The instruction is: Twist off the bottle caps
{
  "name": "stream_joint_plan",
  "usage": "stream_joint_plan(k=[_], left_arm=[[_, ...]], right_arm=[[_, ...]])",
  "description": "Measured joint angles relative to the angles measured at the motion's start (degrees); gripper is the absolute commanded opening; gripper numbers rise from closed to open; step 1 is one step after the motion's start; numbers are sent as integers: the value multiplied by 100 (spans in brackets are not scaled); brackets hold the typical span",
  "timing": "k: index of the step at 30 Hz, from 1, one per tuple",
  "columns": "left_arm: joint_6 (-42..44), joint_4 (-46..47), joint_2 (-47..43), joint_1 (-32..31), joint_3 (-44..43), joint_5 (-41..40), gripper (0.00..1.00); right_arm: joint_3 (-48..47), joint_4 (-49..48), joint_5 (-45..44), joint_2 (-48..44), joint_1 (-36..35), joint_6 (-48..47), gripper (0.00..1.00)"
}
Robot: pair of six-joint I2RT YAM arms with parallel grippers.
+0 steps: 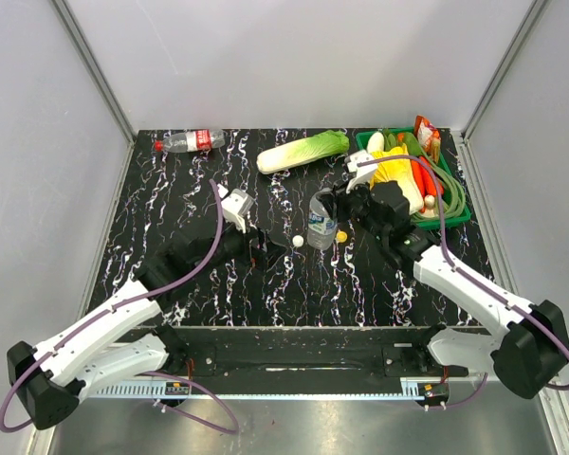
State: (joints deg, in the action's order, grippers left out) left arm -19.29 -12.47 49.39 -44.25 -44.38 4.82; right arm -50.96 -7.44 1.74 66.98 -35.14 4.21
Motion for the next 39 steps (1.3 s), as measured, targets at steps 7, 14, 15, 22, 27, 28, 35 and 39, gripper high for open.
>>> stream_joint_plan(k=[7,14,15,22,27,28,35,39], left_arm=[[-2,-68,63,0,0,-96,99],[-2,-170,63,0,0,-243,99],[-7,-175,63,0,0,-258,99],[-68,-208,72,0,0,-404,99],[-179,-282,197,0,0,-667,99],[-221,-348,225,2,0,-774,99],[-457,-603,249,46,0,-1228,99],[-557,-608,249,133,0,-1276,99]], right_arm=[[754,-1263,-540,256,-46,-232,0],[1106,-1862,-664,562,-57,-286,11],[1137,-1915,-710,566,-63,-291,13],[1263,-2081,-872,566,-125,-306,43],[1338,-2046,-859,533,-136,-256,70],[1340,-2011,-855,498,-138,-249,75],[1307,-1735,-791,-55,-151,-177,98],[1073,-1493,-647,-372,-151,-92,100]])
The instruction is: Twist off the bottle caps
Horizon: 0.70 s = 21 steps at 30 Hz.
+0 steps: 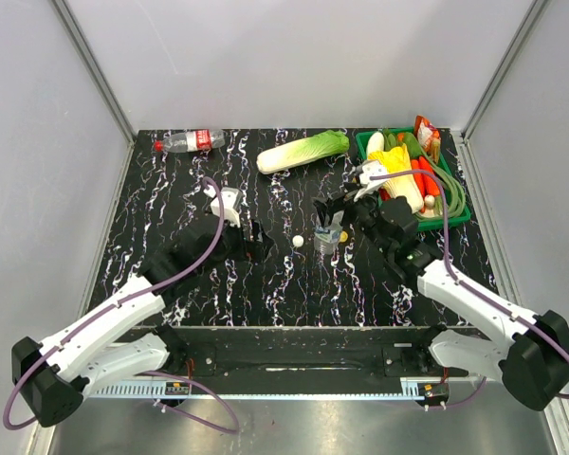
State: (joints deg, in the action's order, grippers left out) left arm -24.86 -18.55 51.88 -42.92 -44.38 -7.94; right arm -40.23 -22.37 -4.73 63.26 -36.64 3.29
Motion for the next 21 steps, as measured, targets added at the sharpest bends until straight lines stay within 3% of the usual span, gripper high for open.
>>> stream_joint_plan(k=[12,21], left_arm=[[-278,-26,581,522,0,352,99],[-772,732,1257,1720,251,1596,99]], right_arm=[[-570,649,417,-232,-7,411,100],[-570,879,866,-562,-9,922,100]])
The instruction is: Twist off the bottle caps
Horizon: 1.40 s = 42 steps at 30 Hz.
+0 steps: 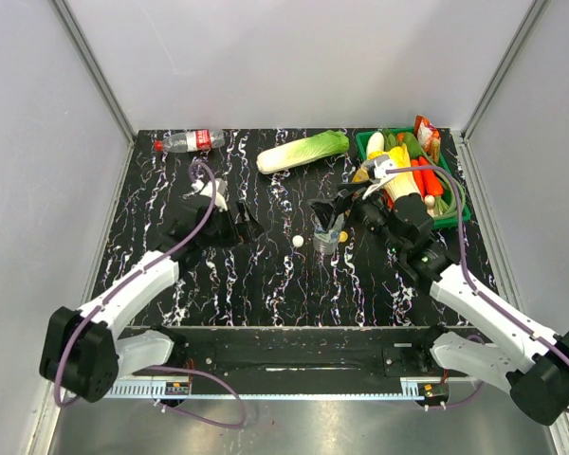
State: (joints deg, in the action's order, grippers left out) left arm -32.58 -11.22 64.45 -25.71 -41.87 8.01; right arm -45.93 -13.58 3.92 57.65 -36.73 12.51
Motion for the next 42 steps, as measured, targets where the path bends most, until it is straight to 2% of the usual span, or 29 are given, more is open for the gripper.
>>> stream_joint_plan(k=[9,15,20,25,37,42], left_arm=[[-984,1515,1217,1917,361,1099,99],[-1694,2188,2721,2721,-173,1318,99],[-2146,2474,3689,2994,-960,1327,99],[-2413,2527,4131,3163,-1683,1082,99],[-3088,2439,5001,3331,-3104,-420,99],[-3327,2280,5681,3331,-4133,-787,99]], right_arm=[[0,85,13,-216,-2,7,100],[-4,343,-13,-219,-2,-66,100],[-61,492,-31,-219,-2,-105,100],[-133,629,-50,-221,-2,-179,100],[-175,667,-140,-221,-2,-219,100],[-179,667,-140,-219,-2,-219,100]])
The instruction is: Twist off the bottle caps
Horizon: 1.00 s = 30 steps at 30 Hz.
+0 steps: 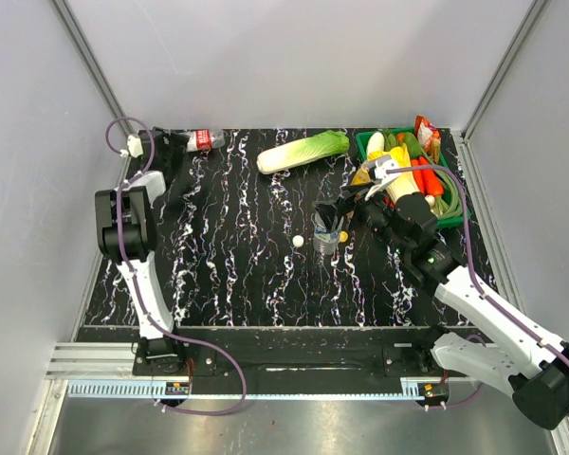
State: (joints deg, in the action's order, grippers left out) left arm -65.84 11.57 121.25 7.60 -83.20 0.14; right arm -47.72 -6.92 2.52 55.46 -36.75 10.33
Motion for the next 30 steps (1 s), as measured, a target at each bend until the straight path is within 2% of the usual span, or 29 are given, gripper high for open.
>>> stream_joint_plan(k=[8,12,18,23,30], left_arm=[[-446,-350,1073,2,-1204,-160,97],[-557,-739,1853,2,-2376,-129,96],[-955,-890,2518,17,-3276,-17,90],[-992,-1167,2970,28,-4061,-9,81],[-1082,-1305,3429,31,-4730,33,56]], right_arm=[[-90,44,-2,103,2,-26,100],[-92,76,0,208,22,-44,100],[-186,87,7,393,81,-66,100],[-219,87,15,474,181,-76,100],[-219,87,109,590,389,-61,100]])
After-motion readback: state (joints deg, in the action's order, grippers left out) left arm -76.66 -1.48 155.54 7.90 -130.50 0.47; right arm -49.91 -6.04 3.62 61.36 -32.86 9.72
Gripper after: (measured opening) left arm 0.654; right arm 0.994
